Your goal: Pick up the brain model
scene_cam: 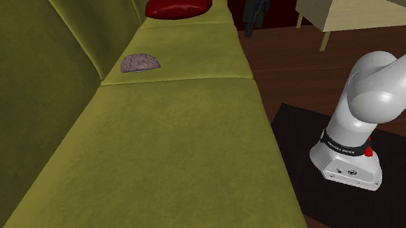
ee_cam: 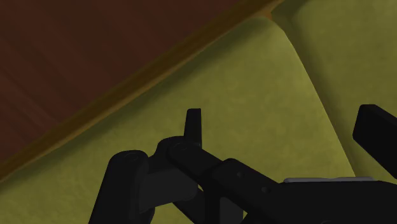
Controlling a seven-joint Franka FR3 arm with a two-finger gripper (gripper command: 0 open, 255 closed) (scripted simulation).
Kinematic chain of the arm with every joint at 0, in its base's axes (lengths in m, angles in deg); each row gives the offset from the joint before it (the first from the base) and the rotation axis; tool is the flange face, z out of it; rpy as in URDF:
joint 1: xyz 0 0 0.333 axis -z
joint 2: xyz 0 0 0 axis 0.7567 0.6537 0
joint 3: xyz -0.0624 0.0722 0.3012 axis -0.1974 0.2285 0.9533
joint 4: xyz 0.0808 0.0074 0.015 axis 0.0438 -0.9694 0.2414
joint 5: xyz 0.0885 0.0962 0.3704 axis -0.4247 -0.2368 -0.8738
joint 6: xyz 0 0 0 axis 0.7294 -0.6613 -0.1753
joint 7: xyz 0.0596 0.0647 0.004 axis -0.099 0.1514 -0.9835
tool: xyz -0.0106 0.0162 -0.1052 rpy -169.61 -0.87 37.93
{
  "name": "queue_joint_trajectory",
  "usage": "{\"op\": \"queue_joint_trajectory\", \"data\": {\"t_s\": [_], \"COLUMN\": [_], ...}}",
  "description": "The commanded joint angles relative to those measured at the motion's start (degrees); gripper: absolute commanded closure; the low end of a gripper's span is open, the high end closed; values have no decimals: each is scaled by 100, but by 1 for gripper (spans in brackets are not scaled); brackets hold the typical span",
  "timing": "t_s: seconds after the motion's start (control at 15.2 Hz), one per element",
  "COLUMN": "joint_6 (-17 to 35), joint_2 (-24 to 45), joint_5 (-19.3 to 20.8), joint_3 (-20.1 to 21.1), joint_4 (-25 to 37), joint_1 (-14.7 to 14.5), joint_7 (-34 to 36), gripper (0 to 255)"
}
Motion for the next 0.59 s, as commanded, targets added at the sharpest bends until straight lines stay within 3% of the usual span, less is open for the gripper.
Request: {"op": "queue_joint_trajectory", "data": {"t_s": [0.0,0.53], "joint_6": [0,944], "joint_2": [0,1407], "joint_5": [0,727], "joint_3": [0,854], "joint_4": [0,839], "joint_1": [0,-210], "joint_7": [0,110], "gripper": [0,0]}}
